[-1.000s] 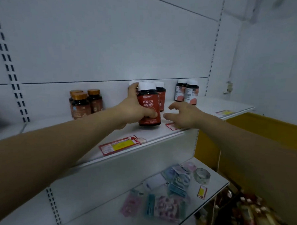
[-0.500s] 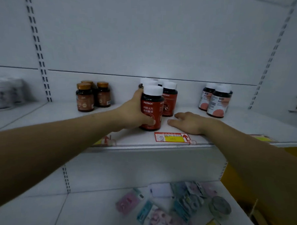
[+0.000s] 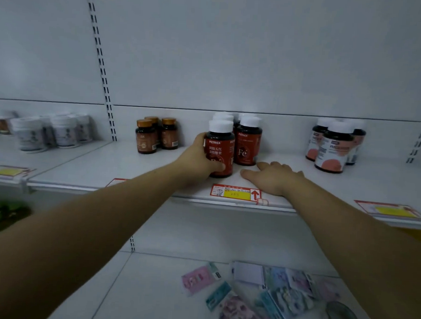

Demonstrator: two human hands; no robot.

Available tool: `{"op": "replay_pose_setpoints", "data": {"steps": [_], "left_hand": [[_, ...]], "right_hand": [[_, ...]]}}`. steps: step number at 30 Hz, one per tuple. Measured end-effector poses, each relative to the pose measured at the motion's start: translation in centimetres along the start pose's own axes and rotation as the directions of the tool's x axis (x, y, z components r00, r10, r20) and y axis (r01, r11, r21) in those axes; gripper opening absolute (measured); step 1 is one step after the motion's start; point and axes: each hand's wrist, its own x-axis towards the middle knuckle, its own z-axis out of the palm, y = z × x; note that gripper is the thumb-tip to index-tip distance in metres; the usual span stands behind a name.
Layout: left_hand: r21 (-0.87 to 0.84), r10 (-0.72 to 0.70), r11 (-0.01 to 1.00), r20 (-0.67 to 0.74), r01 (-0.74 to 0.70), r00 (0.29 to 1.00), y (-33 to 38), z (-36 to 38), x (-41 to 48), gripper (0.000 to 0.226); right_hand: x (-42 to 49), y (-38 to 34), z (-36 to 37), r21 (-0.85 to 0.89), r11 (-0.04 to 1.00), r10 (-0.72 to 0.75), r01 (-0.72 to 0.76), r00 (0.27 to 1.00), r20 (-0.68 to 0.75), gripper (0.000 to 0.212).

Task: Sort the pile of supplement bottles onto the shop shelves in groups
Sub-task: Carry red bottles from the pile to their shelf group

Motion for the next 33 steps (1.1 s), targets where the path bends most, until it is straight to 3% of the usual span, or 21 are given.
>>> {"op": "replay_pose_setpoints", "data": {"steps": [13, 17, 21, 25, 33], "left_hand": [[0.116, -0.115, 0.987, 0.052, 0.108, 0.992, 0.7, -0.5, 1.0, 0.098], [0.343, -0.131, 0.934, 0.067, 0.100, 0.989, 1.1, -2.5, -1.4, 0.086], [0.521, -0.095, 0.852, 0.055, 0.053, 0.994, 1.6, -5.3, -4.4, 0.075], [0.634, -0.049, 0.773, 0.017, 0.027, 0.999, 2.1, -8.6, -7.0, 0.067], [0.665, -0.045, 0.739, -0.107, 0.105, 0.993, -1.8, -18.5, -12.5, 0.065]], "right_hand": [[-0.5, -0.3, -0.3, 0.061, 0.998, 0.015, -0.013, 0.999, -0.034, 0.088], [-1.5, 0.0, -0.8, 0.210, 0.976, -0.021, 0.063, 0.980, -0.197, 0.078], [-2.5, -1.3, -3.4, 0.147, 0.972, -0.115, 0.184, 0.915, -0.388, 0.073], [-4.5, -5.5, -7.2, 0.090, 0.948, -0.235, 0.305, 0.862, -0.449, 0.064], [-8.1, -21.1, -8.0, -0.003, 0.848, -0.501, 0.530, 0.798, -0.334, 0.068]]}}
